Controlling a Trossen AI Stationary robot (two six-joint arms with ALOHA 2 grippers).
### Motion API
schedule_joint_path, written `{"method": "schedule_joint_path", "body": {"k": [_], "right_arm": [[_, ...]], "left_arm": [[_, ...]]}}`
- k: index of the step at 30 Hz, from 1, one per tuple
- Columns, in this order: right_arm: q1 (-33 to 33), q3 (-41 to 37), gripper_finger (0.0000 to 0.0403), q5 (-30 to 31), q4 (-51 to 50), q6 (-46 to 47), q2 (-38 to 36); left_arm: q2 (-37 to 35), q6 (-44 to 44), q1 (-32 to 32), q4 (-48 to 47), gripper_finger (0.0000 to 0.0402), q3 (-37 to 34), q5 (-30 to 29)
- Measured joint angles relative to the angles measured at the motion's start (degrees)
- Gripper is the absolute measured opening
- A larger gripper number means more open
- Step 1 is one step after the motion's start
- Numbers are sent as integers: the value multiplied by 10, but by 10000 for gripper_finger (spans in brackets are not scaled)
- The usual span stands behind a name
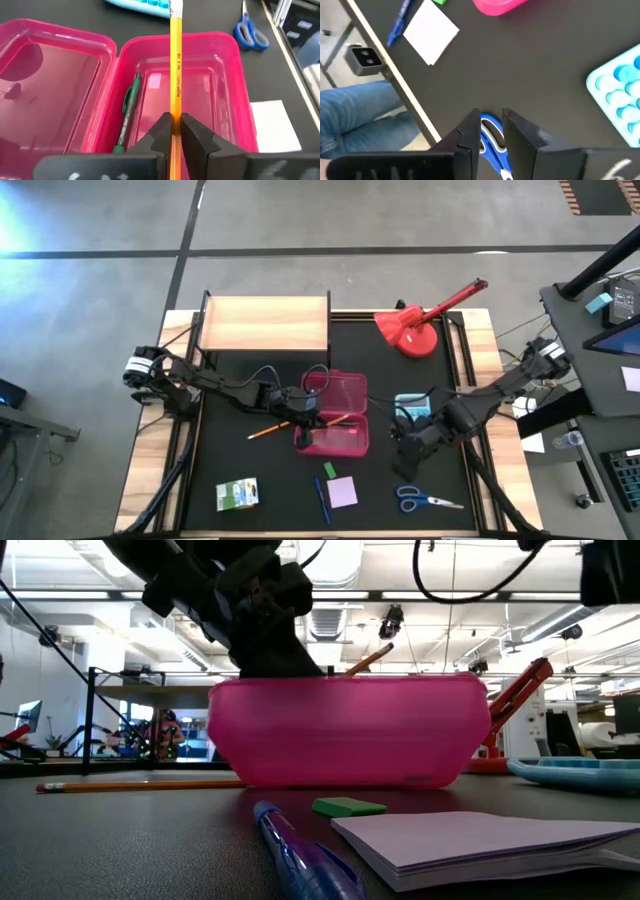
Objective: Pack school essentials
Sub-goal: Put the orange pencil into the pink supply box, then put the blue scissors into the pink supply box
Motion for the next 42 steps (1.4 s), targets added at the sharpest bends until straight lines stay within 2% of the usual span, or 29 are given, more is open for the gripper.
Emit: {"method": "schedule_joint_path", "body": {"k": [11, 20, 25, 31, 37, 42], "right_arm": [[16, -1, 70, -20, 1, 35, 19], [17, -1, 105, -29, 1, 38, 20], [43, -1, 130, -30, 1, 60, 20], [95, -1, 139, -26, 0, 86, 30], [143, -2, 139, -26, 1, 88, 86], [166, -2, 139, -63, 4, 93, 133]], "left_arm": [[0, 13, 0, 1, 21, -3, 0], [16, 15, 0, 2, 87, -1, 1], [12, 12, 0, 5, 102, -1, 1], [-25, 11, 0, 34, 103, 9, 1], [-70, 10, 0, 43, 103, 42, 1], [-109, 10, 0, 40, 103, 65, 1]]}}
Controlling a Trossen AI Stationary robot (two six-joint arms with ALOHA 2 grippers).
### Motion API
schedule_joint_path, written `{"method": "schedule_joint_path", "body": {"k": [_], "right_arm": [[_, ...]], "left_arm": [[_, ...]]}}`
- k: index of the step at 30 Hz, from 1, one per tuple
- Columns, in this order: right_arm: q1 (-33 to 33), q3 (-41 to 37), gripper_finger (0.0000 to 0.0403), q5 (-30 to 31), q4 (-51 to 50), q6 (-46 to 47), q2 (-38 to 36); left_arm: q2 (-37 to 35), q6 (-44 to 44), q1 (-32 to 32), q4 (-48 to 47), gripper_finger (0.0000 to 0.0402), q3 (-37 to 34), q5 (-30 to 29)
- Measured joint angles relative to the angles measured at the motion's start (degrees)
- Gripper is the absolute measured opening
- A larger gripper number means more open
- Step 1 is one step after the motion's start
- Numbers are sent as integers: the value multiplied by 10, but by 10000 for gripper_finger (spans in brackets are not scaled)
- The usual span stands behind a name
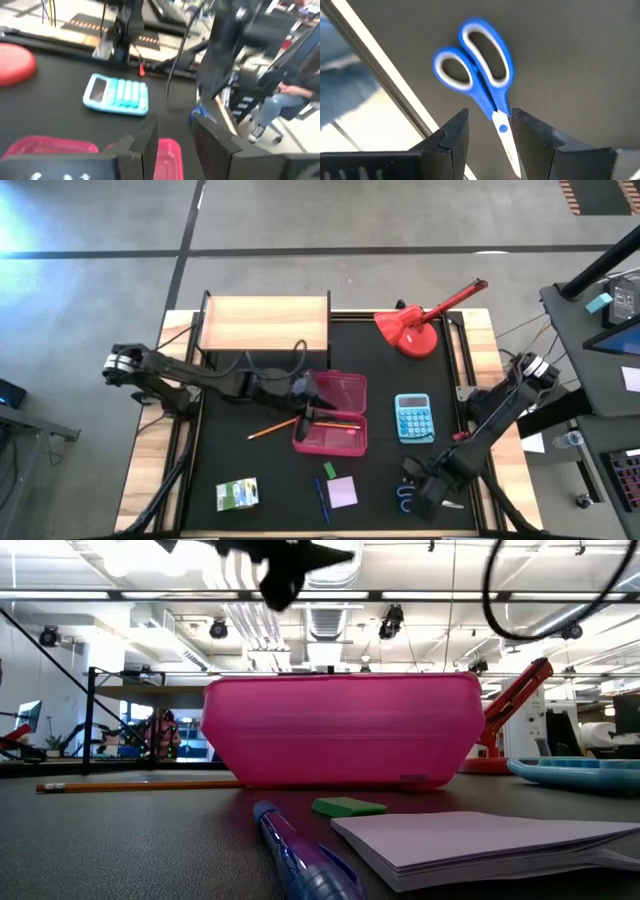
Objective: Pack school essentials
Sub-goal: Put the blue scissors into the pink supply box
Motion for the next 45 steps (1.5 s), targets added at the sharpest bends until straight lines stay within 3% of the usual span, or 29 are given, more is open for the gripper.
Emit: {"method": "schedule_joint_path", "body": {"k": [9, 16, 21, 30, 34, 45], "right_arm": [[25, 0, 139, -75, 7, -24, 68], [31, 0, 132, -83, 13, -18, 92], [31, 0, 142, -82, 12, -4, 89], [31, 0, 218, -80, 14, -15, 95], [31, 0, 243, -41, 14, -48, 96], [29, 0, 244, -11, 10, -66, 116]], "left_arm": [[-66, 6, -4, 0, 103, 13, -5], [-84, 6, -7, 1, 103, 12, -22], [-84, 6, -8, 0, 103, 12, -26], [-84, 5, -8, 0, 102, 12, -27], [-84, 4, -8, 0, 102, 12, -27], [-84, 2, -8, 0, 102, 12, -27]]}}
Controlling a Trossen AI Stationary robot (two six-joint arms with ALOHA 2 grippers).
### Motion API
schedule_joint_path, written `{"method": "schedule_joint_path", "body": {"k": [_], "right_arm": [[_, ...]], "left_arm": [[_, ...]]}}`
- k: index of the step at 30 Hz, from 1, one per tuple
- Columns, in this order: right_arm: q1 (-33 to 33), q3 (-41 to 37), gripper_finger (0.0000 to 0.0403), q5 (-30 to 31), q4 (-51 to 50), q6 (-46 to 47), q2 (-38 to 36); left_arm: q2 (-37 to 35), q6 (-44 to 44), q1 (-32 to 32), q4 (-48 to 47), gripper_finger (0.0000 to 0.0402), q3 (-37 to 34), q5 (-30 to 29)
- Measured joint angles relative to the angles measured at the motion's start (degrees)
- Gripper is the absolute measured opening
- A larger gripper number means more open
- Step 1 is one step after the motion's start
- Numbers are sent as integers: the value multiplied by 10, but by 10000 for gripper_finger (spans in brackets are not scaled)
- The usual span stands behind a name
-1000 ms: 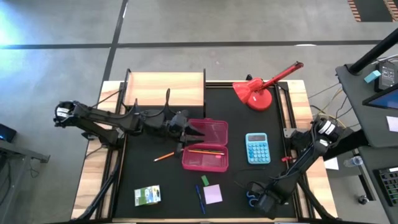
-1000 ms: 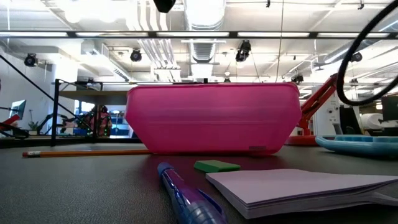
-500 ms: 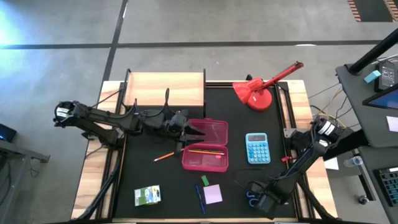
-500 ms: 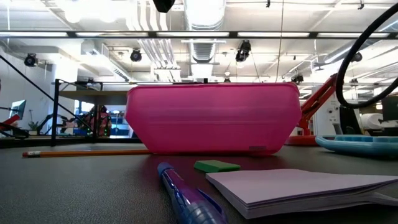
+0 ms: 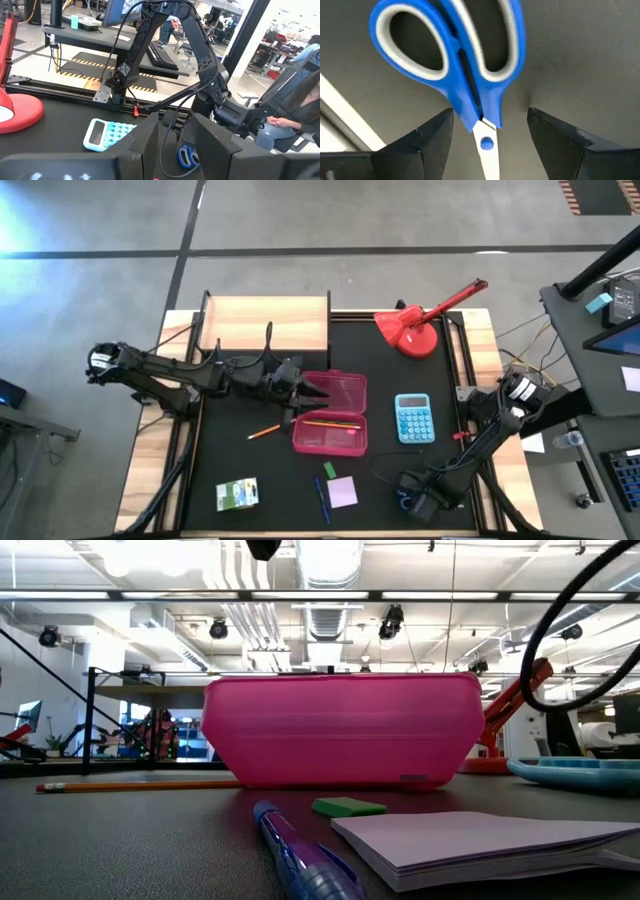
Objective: Pack school essentials
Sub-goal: Put the blue scissors into the pink supply box
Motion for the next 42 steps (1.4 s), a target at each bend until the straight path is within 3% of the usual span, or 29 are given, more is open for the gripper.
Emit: {"method": "schedule_joint_path", "body": {"k": [10, 24, 33, 42], "right_arm": [[1, 3, 225, 26, -2, -26, 19], [1, 2, 99, 47, -4, -31, 18], [7, 28, 105, 53, -11, -45, 10], [14, 46, 106, 56, -56, -55, -47]], "left_arm": [[0, 0, 0, 0, 102, 0, 0], [0, -1, 0, 0, 102, 0, 0], [0, -2, 0, 0, 103, 0, 0], [1, -30, 0, 0, 103, 0, 2]]}}
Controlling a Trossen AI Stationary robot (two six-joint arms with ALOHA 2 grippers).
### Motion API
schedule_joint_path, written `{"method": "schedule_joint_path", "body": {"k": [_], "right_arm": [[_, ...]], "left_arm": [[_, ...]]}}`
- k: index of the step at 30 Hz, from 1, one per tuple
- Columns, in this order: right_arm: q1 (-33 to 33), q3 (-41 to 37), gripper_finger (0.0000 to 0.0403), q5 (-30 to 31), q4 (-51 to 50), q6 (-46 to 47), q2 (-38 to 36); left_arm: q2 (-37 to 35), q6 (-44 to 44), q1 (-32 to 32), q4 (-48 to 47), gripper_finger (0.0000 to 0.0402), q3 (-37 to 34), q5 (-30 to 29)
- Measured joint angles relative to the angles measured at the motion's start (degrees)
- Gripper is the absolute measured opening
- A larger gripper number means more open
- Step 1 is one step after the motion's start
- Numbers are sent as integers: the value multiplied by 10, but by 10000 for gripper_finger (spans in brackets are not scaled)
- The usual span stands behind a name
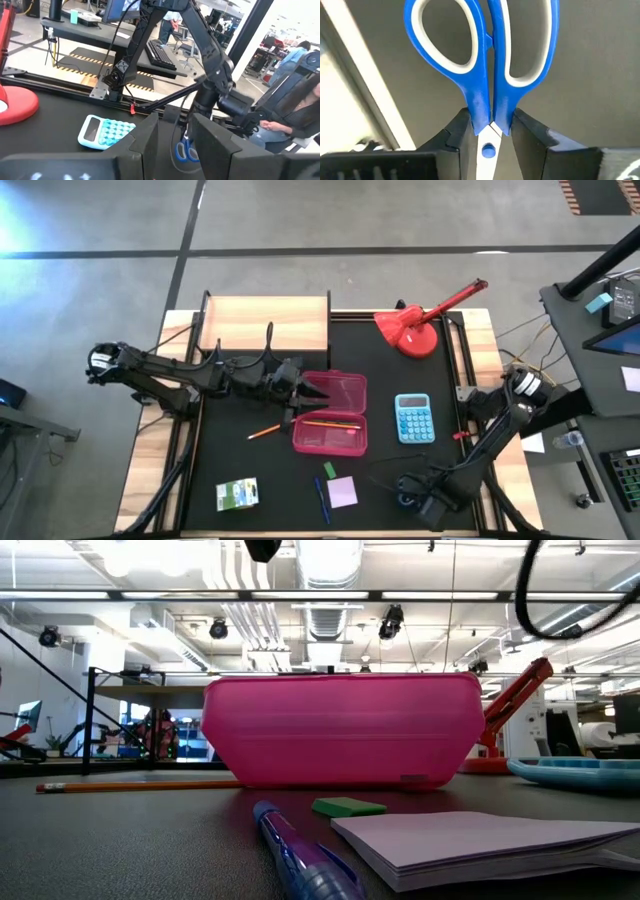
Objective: Pack school essentials
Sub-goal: Put the blue scissors into the pink supply box
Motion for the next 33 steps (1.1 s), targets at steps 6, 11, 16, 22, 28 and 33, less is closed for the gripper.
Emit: {"method": "schedule_joint_path", "body": {"k": [6, 11, 16, 22, 28, 33], "right_arm": [[-8, 1, 106, 75, -39, -21, -64], [-42, 1, 107, 190, -52, -14, -132], [-100, 1, 107, 331, -30, -33, -188], [-203, 1, 107, 383, 69, -168, -199], [-298, 1, 107, 383, 179, -294, -177], [-338, 2, 107, 380, 211, -315, -154]], "left_arm": [[0, 0, 0, 0, 103, 0, 0], [0, 0, 0, 0, 103, 0, 0], [0, 10, 1, 0, 103, 0, 0], [-1, 49, 1, -1, 103, 0, 0], [-17, 64, 1, -1, 103, 0, -1], [-46, 65, 0, -6, 102, 0, 6]]}}
